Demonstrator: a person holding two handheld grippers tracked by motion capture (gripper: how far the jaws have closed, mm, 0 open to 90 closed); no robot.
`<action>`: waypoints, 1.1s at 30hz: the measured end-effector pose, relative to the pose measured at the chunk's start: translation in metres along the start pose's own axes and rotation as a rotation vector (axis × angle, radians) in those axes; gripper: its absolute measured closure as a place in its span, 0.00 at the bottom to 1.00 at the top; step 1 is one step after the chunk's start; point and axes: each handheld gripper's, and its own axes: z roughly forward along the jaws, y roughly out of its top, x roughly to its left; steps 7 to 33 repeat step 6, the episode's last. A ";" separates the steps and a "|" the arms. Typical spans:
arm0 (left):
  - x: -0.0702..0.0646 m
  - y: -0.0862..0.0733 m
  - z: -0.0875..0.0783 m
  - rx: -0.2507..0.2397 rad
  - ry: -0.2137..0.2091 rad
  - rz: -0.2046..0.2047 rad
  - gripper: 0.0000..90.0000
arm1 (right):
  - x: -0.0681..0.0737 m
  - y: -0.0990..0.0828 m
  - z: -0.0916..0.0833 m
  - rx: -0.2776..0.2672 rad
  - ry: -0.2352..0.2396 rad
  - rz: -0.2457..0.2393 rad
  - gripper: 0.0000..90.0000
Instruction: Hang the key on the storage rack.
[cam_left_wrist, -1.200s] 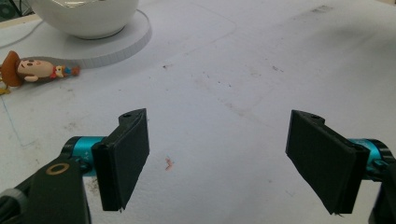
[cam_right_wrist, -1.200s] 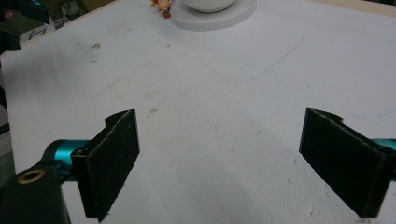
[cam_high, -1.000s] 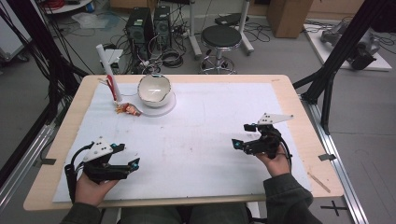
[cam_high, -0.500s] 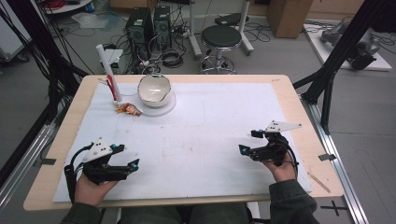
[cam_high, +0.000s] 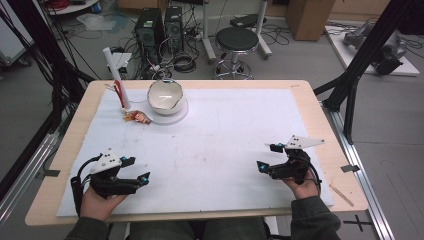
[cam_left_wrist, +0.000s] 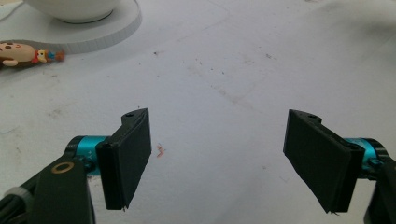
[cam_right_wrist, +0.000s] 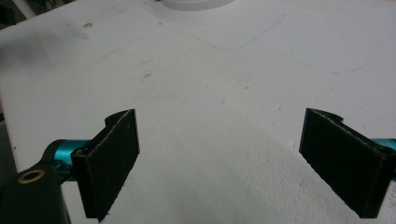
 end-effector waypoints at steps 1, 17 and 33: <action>0.000 0.000 0.000 -0.001 -0.001 0.003 0.26 | 0.001 -0.001 0.000 -0.001 0.004 0.004 0.12; 0.001 0.000 0.000 -0.004 0.002 -0.001 0.26 | 0.001 -0.001 -0.002 -0.016 -0.001 -0.001 0.12; 0.001 0.000 0.000 -0.004 0.002 -0.001 0.26 | 0.001 -0.001 -0.002 -0.016 -0.001 -0.001 0.12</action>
